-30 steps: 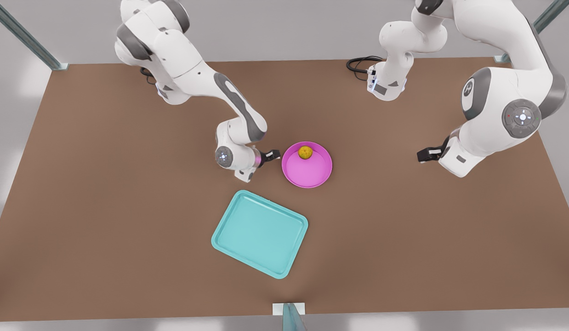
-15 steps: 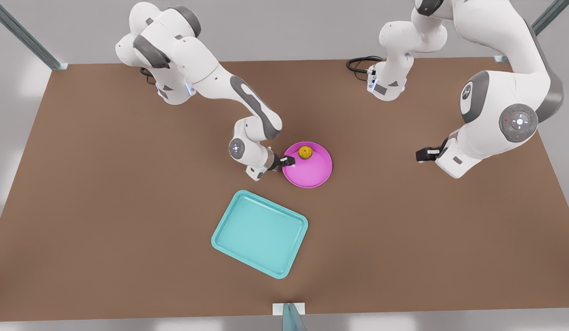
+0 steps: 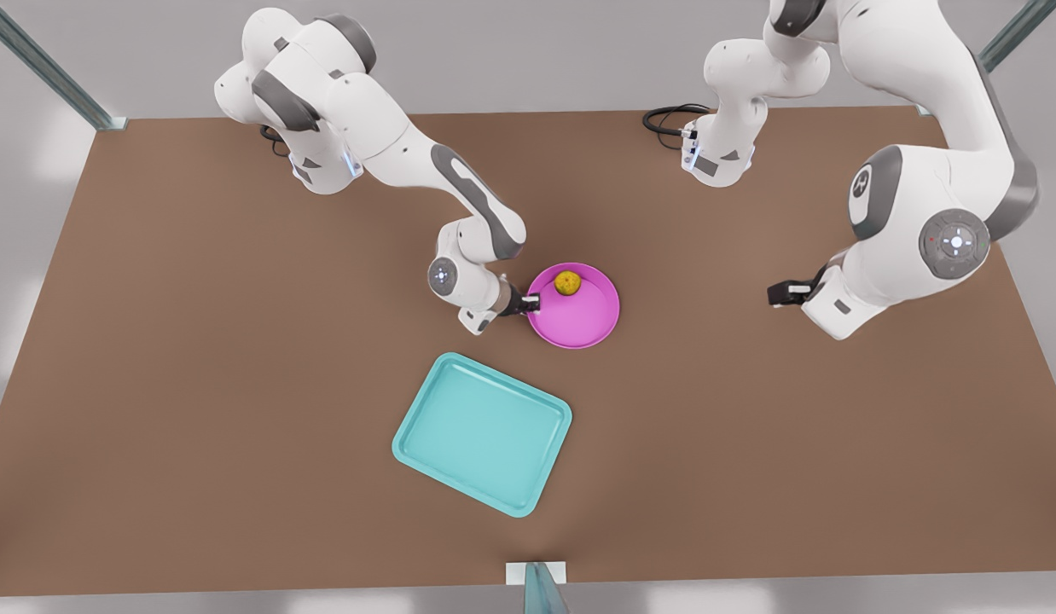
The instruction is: Place the orange on the plate with the left arm and the plate on the tray with the right arm
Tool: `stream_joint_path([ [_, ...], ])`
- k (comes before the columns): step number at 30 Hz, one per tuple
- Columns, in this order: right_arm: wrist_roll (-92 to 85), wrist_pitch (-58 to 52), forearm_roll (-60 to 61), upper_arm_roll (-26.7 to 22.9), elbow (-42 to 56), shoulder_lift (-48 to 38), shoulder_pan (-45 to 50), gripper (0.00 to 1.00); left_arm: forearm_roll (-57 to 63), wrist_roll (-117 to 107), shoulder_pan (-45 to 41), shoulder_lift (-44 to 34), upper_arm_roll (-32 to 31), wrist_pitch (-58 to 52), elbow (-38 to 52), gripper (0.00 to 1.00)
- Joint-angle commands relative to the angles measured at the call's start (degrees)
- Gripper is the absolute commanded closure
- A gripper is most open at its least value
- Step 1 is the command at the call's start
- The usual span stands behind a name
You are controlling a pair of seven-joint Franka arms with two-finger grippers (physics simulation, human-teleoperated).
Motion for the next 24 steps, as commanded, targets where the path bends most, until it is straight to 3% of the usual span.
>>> stream_joint_path([
  [1, 1.76, -0.26, 0.00, 0.05, 0.02, -0.04, -0.11, 0.65, 0.03, 1.18, 0.04, 0.13, -0.09, 0.29, 0.27, 0.00],
  [5, 1.94, -0.35, 0.09, 0.05, 0.11, -0.12, 0.07, 0.78, 0.30, 1.18, -0.05, -0.31, 0.00, 1.52, 0.27, 0.00],
  [15, 1.50, -2.45, 0.17, 0.31, 0.63, -4.34, -4.32, 0.79, 0.47, 1.18, -0.05, -0.05, -0.09, 1.70, 0.27, 0.00],
  [24, 0.71, -11.68, 0.17, 0.22, 14.34, 0.84, -20.67, 0.79, 0.56, 1.18, -0.05, -0.05, -0.09, 1.70, 0.27, 0.00],
])
